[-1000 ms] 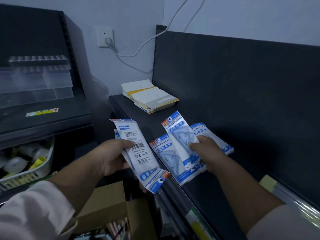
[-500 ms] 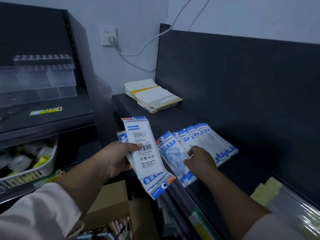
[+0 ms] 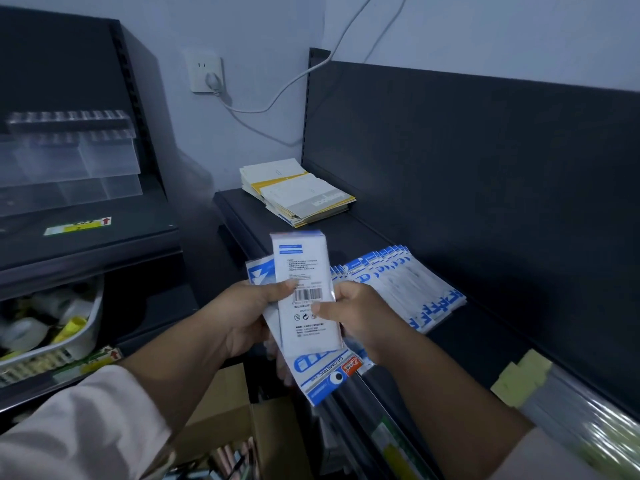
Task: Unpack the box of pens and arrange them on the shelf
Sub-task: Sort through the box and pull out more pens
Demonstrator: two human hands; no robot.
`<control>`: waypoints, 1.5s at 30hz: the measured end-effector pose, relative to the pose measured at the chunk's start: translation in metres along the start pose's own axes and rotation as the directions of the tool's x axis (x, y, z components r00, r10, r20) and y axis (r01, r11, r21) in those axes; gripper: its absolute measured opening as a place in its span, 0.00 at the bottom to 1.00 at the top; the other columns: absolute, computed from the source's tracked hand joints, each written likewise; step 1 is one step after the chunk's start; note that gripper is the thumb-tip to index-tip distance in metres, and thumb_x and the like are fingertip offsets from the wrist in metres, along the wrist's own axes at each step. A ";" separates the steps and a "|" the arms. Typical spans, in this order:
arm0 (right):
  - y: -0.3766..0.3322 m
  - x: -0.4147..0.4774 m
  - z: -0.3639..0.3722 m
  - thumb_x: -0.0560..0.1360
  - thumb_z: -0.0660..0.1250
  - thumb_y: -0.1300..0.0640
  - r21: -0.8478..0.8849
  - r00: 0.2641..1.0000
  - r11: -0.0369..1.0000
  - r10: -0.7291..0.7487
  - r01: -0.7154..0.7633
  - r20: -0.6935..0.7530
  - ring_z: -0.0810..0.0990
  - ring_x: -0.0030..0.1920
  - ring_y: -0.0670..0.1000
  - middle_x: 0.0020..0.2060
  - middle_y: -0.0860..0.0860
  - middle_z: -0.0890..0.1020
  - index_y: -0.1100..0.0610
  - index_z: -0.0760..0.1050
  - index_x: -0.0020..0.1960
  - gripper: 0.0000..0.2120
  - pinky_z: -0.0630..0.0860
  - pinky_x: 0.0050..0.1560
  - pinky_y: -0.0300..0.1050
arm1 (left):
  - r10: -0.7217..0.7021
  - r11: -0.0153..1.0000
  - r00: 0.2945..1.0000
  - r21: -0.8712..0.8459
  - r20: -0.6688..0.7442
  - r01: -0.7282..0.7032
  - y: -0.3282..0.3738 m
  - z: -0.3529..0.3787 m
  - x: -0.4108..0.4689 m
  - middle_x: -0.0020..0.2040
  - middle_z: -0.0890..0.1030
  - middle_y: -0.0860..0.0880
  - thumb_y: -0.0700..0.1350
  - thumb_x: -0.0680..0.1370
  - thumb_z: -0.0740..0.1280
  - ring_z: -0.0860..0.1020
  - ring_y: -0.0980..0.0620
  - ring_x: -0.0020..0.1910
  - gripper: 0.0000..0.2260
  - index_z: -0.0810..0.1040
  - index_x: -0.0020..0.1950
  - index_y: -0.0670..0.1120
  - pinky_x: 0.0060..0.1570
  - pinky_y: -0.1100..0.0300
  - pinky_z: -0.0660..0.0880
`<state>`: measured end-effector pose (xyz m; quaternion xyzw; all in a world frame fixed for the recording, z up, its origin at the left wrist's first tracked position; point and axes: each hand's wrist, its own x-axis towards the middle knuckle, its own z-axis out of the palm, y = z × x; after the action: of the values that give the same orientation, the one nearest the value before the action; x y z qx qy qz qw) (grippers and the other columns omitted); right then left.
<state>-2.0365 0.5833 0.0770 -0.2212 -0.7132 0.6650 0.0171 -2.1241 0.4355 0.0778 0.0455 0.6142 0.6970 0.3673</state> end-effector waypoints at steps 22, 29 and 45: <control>0.019 -0.001 0.012 0.78 0.64 0.58 -0.593 0.840 0.702 -0.537 0.395 -0.077 0.71 0.61 0.46 0.60 0.45 0.74 0.52 0.76 0.62 0.14 0.70 0.62 0.39 | -0.044 0.987 0.995 -0.158 -0.093 0.029 -0.003 0.009 0.008 0.52 0.83 0.42 0.38 0.78 0.64 0.81 0.43 0.49 0.11 0.77 0.59 0.43 0.46 0.51 0.77; 0.004 0.003 -0.006 0.73 0.70 0.61 -0.135 0.968 0.978 -0.184 0.162 -0.169 0.85 0.43 0.50 0.46 0.50 0.84 0.53 0.73 0.59 0.16 0.81 0.50 0.53 | -0.040 0.989 0.996 -0.143 -0.078 0.028 -0.002 0.014 0.008 0.51 0.84 0.42 0.38 0.76 0.67 0.82 0.42 0.50 0.10 0.78 0.57 0.43 0.50 0.46 0.78; 0.043 0.025 -0.053 0.73 0.71 0.61 -0.464 0.930 0.884 -0.122 -0.057 -0.348 0.78 0.47 0.50 0.50 0.51 0.77 0.52 0.73 0.56 0.14 0.76 0.48 0.44 | -0.065 0.993 0.958 -0.117 -0.278 0.034 -0.008 -0.009 0.019 0.54 0.81 0.37 0.31 0.76 0.61 0.81 0.39 0.49 0.12 0.74 0.58 0.38 0.42 0.46 0.78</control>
<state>-2.0292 0.6420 0.0353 -0.3269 -0.8395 0.4204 0.1079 -2.1384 0.4385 0.0610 -0.0898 0.6215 0.7199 0.2957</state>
